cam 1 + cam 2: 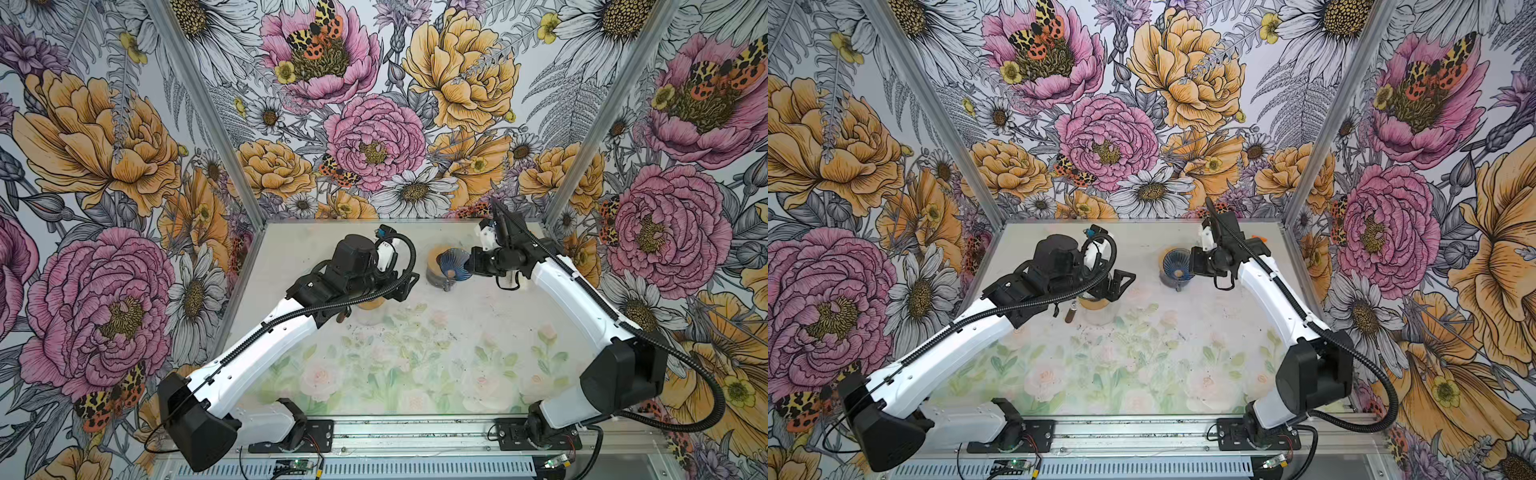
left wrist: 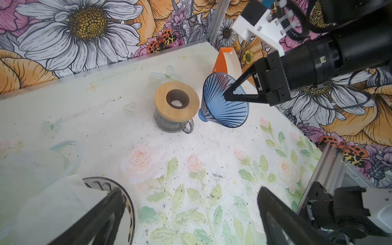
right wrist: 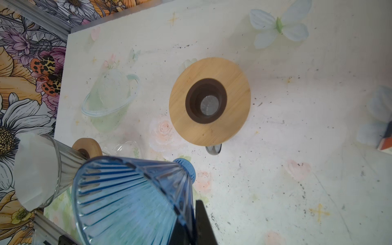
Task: Place the coffee filter in the dripper
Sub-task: 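Lift the blue dripper with the right gripper over the wooden ring, then lower the blue dripper into the wooden ring hole while left arm shifts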
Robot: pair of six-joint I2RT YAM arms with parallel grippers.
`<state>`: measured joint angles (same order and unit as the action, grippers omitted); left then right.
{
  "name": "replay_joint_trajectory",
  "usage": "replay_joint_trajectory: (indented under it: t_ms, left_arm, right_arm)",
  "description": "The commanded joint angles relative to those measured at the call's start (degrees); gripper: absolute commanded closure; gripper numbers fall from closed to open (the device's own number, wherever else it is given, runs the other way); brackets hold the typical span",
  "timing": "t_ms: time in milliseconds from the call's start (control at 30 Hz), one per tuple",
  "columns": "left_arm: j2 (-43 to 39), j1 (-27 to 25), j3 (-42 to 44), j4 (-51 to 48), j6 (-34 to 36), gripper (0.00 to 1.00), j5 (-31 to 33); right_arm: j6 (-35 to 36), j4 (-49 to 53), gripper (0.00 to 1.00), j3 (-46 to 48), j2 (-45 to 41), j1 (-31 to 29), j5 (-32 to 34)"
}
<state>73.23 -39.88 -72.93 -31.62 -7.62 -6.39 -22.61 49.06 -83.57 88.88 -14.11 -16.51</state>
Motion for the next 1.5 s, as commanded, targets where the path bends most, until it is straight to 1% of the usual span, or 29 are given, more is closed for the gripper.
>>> replay_joint_trajectory:
  t_ms: [0,200,433,600,900,1067,1167,1367,1467]
  left_arm:
    - [1.3,1.1,-2.3,2.5,2.1,0.01,-0.2]
    - [3.5,3.6,-3.5,4.9,2.5,0.01,-3.0]
    - [7.0,4.9,-5.0,5.0,3.0,0.01,-5.0]
    - [9.4,5.6,-5.1,5.3,3.0,0.01,-5.7]
    - [12.8,6.4,-6.3,5.5,2.6,0.01,-7.1]
    - [13.4,6.4,-6.8,5.5,2.4,0.01,-7.4]
    - [13.4,6.5,-6.9,5.4,2.6,0.01,-7.5]
    - [13.5,6.8,-7.5,5.4,2.7,0.01,-8.2]
    - [13.7,6.8,-7.7,5.4,2.7,0.01,-8.6]
  right_arm:
    - [1.7,-0.7,0.93,-4.5,3.0,0.8,0.4]
    - [2.9,-0.8,0.93,-10.6,9.2,2.0,-0.6]
    - [4.0,-0.8,0.94,-16.3,16.9,2.4,0.0]
    - [4.5,-0.7,0.94,-18.3,20.4,2.5,-0.7]
    - [5.1,-0.7,0.94,-16.0,22.5,2.6,-0.5]
    - [5.7,0.0,0.94,-14.6,22.9,2.5,-2.0]
    - [7.5,2.8,0.93,-14.4,23.2,2.6,-2.6]
    - [11.2,8.9,0.93,-13.4,22.3,2.5,0.1]
    - [12.5,10.8,0.93,-12.8,21.1,2.5,0.0]
